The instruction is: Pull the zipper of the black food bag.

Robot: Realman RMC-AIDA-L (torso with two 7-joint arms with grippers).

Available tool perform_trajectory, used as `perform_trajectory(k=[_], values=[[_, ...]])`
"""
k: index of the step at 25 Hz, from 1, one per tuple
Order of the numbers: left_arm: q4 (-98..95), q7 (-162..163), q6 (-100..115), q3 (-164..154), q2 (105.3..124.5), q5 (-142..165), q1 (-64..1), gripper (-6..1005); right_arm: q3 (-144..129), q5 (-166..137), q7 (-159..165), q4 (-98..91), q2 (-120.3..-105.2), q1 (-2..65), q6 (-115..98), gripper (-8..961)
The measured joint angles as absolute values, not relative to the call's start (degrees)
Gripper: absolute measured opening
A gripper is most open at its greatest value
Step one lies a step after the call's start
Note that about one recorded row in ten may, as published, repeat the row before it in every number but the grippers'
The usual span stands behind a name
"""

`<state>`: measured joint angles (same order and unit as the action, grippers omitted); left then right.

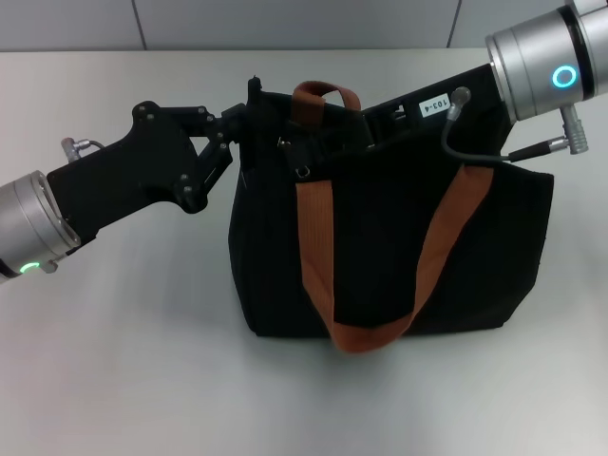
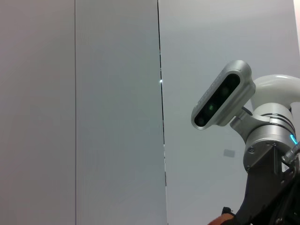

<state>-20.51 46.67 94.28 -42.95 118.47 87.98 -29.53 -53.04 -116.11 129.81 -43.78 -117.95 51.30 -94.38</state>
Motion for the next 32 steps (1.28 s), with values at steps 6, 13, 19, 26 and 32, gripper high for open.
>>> perform_trajectory(k=[6,13,19,26,32], values=[[-20.59,46.67,94.43,-43.11,118.5,87.98,-29.53,17,-53.3,-116.11,129.82,-43.67,-117.98,51.32,-93.79,80],[-20.58,46.67,94.88,-43.03,118.57,87.98,-29.58,17,-55.15,-116.11,129.43,-44.41,-118.09,51.42,-93.57,60],[-20.44,46.67,95.01,-42.87,118.56,87.98,-29.6,16,-55.03,-116.11,129.59,-45.07,-118.13,51.32,-93.0,25],[-20.67,46.67,95.01,-42.72,118.51,87.98,-29.19,16,-55.25,-116.11,129.76,-45.92,-118.13,51.33,-92.96,-2],[-20.73,46.67,95.01,-42.43,118.48,87.96,-29.02,17,-55.11,-116.1,129.79,-46.17,-118.13,51.27,-93.13,-2]])
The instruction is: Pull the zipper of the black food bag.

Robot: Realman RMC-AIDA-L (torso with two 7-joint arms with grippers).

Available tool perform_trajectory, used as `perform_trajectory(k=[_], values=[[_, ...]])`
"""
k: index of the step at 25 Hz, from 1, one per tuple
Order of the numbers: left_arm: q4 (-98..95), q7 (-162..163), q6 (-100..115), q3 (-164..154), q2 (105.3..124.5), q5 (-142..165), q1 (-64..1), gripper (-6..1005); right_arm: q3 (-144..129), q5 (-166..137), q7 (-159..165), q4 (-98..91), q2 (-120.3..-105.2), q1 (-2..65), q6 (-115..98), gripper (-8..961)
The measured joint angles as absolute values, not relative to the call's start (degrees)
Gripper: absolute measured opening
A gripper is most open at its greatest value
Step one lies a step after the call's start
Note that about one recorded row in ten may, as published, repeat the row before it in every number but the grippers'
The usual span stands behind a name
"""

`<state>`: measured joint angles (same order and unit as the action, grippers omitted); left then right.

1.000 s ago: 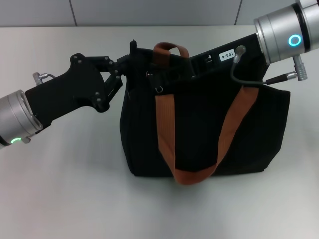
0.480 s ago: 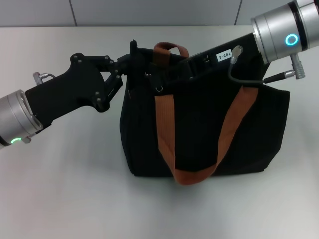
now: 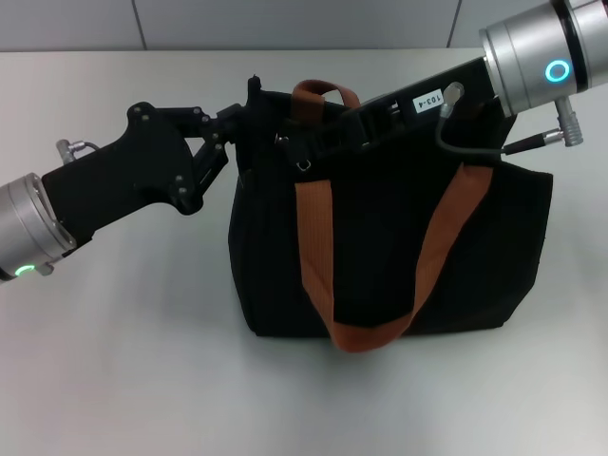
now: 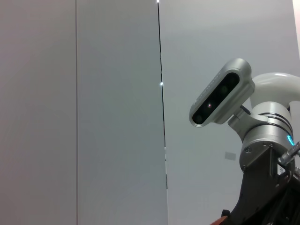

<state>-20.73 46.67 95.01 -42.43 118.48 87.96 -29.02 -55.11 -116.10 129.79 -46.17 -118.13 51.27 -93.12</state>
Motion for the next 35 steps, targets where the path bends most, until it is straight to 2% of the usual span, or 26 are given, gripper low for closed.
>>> perform_trajectory(k=[35], values=[[-20.39,46.67,95.42,-41.31,118.48,87.89,-28.74,17,-55.28,-116.67,131.44,-50.72,-118.21,46.96,-93.43,-2]])
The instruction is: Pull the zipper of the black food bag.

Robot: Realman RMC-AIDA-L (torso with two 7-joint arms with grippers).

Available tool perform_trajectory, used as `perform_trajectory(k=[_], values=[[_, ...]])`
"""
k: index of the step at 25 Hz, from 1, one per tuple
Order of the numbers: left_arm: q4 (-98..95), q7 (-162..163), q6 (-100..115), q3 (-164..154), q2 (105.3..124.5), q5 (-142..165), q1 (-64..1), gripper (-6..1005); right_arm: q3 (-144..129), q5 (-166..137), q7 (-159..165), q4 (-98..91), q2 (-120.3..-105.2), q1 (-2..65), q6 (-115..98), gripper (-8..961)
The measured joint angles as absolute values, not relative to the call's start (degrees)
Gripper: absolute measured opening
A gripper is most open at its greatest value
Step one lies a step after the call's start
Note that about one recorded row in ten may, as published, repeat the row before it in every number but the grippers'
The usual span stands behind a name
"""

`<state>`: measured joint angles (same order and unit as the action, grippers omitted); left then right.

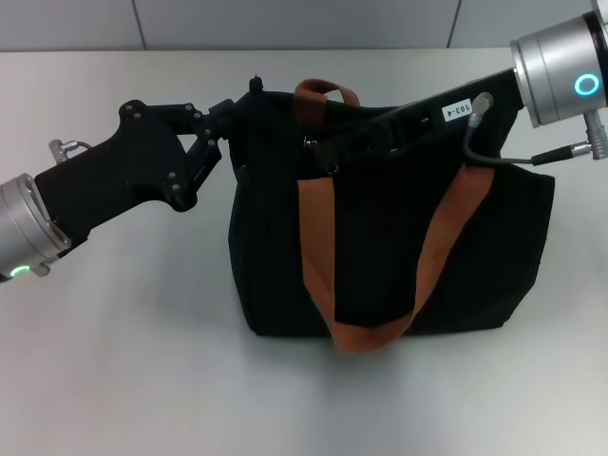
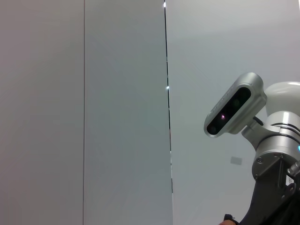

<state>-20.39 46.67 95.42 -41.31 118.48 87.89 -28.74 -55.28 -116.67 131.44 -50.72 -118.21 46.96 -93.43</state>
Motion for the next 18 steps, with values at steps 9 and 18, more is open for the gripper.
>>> perform_trajectory(k=[9,18], values=[[-20.5,46.67,95.45,-41.3,118.48,87.89,-28.74,16,-55.28,-117.06,132.05,-52.03,-118.22,46.16,-93.47,-2],[-20.63,46.67,95.42,-41.15,118.47,87.89,-28.74,17,-55.29,-118.56,133.37,-53.28,-118.28,45.7,-93.39,-2]])
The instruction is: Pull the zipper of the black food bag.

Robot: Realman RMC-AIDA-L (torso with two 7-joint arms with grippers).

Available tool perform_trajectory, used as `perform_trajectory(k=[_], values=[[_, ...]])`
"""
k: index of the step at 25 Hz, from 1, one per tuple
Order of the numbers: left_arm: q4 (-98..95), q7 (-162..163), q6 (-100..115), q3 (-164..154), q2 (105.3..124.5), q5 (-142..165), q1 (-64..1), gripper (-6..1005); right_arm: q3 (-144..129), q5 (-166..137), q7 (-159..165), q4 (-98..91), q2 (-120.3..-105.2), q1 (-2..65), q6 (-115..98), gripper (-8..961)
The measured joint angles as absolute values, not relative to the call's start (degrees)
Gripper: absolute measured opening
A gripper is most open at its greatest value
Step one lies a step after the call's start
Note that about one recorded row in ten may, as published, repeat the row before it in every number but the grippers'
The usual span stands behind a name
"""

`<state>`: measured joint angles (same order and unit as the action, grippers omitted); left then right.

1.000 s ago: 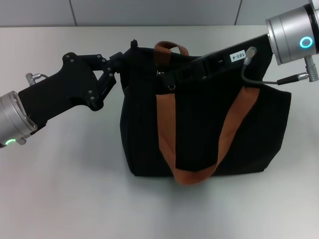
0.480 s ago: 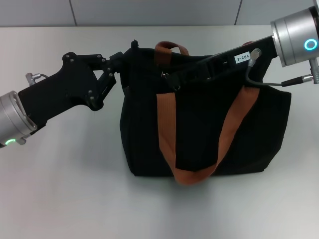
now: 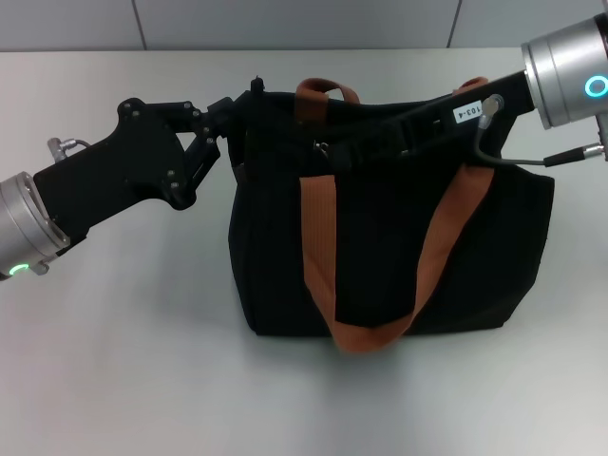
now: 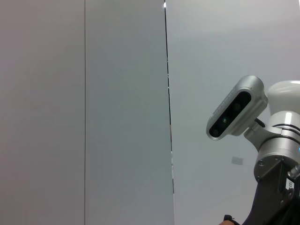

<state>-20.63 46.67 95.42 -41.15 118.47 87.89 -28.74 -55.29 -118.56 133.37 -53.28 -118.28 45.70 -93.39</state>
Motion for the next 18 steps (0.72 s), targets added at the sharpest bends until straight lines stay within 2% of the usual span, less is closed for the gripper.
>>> perform_trajectory(k=[18], values=[[-20.5,46.67,95.35,-40.45,118.4,87.9,-28.65,17,-55.82,-121.29,136.66,-59.69,-119.0,42.01,-93.58,-3]])
